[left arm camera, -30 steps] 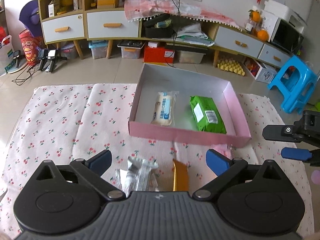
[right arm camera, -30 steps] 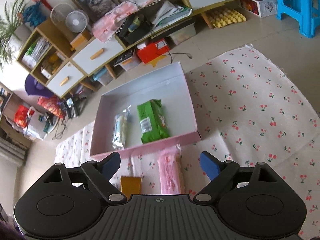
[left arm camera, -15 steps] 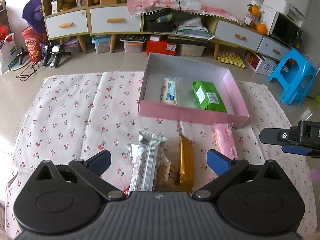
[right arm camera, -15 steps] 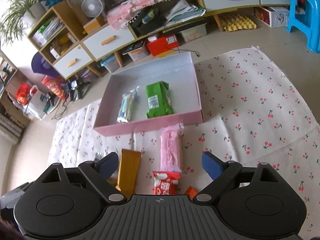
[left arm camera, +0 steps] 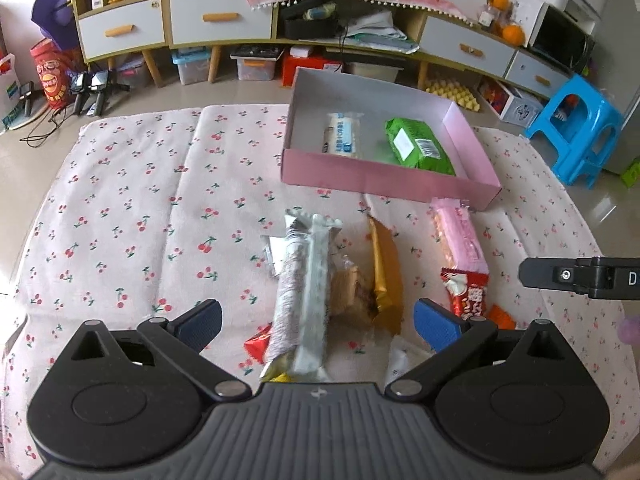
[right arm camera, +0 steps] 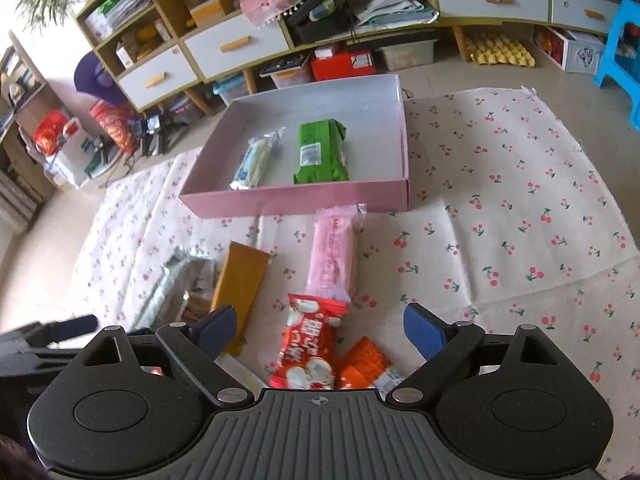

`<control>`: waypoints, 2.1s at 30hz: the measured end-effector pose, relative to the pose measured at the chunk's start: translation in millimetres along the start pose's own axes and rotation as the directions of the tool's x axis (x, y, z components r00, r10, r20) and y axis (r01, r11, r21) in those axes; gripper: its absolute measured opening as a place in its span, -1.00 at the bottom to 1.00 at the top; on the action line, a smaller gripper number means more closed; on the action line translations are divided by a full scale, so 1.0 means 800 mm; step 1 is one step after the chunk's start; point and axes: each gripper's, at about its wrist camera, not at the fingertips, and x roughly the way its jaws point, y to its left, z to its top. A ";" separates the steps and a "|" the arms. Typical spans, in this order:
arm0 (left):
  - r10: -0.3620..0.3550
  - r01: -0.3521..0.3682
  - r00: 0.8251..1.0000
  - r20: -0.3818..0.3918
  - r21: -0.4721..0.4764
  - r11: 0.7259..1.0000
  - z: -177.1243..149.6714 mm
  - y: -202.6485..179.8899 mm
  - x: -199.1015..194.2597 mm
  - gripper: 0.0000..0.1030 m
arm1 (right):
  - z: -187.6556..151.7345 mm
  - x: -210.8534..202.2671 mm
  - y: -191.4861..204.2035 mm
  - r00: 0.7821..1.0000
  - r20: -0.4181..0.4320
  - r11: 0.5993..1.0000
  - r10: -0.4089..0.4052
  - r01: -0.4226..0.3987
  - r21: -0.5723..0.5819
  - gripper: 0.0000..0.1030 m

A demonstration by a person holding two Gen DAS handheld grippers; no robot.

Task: Organize snacks
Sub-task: 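Withdraw both tools from the box back toward the snack pile, then grasp the silver bar with left tool while right tool grasps red candy bag, then carry both snacks into the pink box and open both tools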

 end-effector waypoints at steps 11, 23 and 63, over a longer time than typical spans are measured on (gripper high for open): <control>-0.011 0.010 1.000 -0.024 -0.015 1.000 -0.012 0.022 -0.001 0.89 | -0.008 0.011 -0.021 0.998 -0.051 0.999 -0.039 0.039 -0.004 0.79; -0.043 0.042 0.999 -0.017 -0.052 0.998 -0.006 0.021 0.010 0.22 | -0.007 0.045 -0.008 0.991 -0.120 0.995 0.056 -0.045 0.092 0.79; -0.046 0.046 0.999 -0.002 -0.096 0.994 0.003 0.033 -0.007 -0.47 | -0.010 0.074 0.017 0.987 -0.150 0.995 0.058 -0.045 0.085 -0.25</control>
